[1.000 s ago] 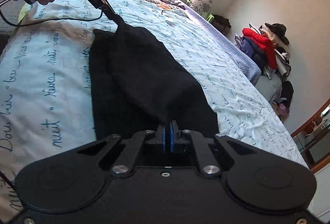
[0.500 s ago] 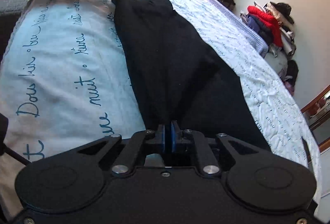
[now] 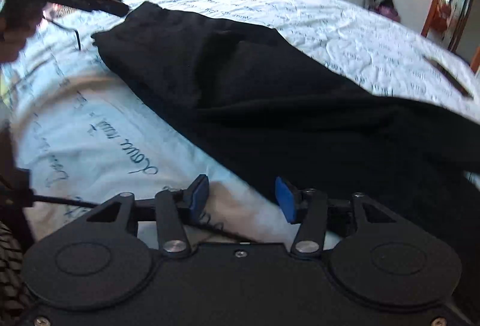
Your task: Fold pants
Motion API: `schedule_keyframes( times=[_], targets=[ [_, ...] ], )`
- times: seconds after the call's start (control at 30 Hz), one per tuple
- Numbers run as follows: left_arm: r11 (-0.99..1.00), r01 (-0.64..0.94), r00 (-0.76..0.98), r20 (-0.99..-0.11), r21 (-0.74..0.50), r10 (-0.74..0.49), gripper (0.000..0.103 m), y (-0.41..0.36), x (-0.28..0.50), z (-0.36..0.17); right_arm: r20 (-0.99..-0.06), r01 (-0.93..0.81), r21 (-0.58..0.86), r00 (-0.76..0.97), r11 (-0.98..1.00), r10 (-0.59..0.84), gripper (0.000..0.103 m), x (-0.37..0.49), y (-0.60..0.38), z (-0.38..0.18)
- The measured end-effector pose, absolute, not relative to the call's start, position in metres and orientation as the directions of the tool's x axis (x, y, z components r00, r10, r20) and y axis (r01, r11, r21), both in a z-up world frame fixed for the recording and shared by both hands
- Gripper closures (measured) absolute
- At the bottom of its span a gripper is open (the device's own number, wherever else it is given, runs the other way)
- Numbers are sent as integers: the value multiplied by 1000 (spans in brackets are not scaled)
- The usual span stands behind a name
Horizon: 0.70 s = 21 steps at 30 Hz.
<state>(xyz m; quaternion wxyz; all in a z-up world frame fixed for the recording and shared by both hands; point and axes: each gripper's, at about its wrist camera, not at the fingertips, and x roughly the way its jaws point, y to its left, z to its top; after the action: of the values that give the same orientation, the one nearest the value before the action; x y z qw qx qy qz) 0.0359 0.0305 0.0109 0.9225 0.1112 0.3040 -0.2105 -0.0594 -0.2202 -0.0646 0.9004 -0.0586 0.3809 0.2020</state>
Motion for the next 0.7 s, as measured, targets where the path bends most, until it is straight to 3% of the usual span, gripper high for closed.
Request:
schedule_keyframes(
  times=[0.03, 0.07, 0.1, 0.2, 0.37, 0.43, 0.5, 0.6, 0.7],
  targets=[
    [865, 498, 711, -600, 63, -366, 53, 11, 33, 10, -689, -351, 93, 653, 932, 315, 37, -62, -231, -61],
    [840, 540, 693, -594, 53, -408, 52, -7, 31, 7, -669, -256, 131, 690, 958, 276, 19, -63, -245, -57],
    [814, 580, 671, -594, 46, -444, 49, -26, 28, 2, -665, -159, 152, 714, 976, 220, 8, -63, -256, -54],
    [744, 667, 612, -603, 46, -511, 46, -74, 22, -12, -643, 83, 177, 764, 981, 52, 7, -63, -282, -44],
    [708, 696, 600, -639, 120, -482, 48, -123, 19, -40, -544, 57, 88, 839, 994, 0, 8, -66, -274, -37],
    [706, 692, 606, -654, 153, -452, 74, -134, 18, -48, -535, 31, -15, 844, 999, -34, 8, -63, -261, -39],
    [708, 687, 605, -670, 164, -431, 87, -137, 22, -51, -525, 8, -124, 848, 992, -72, 8, -60, -246, -43],
    [721, 671, 619, -665, 172, -418, 91, -136, 24, -51, -513, -61, -255, 854, 965, -81, 9, -55, -233, -44],
    [726, 668, 628, -649, 167, -429, 95, -134, 21, -47, -442, -63, -422, 886, 904, -145, 12, -42, -249, -33]
  ],
)
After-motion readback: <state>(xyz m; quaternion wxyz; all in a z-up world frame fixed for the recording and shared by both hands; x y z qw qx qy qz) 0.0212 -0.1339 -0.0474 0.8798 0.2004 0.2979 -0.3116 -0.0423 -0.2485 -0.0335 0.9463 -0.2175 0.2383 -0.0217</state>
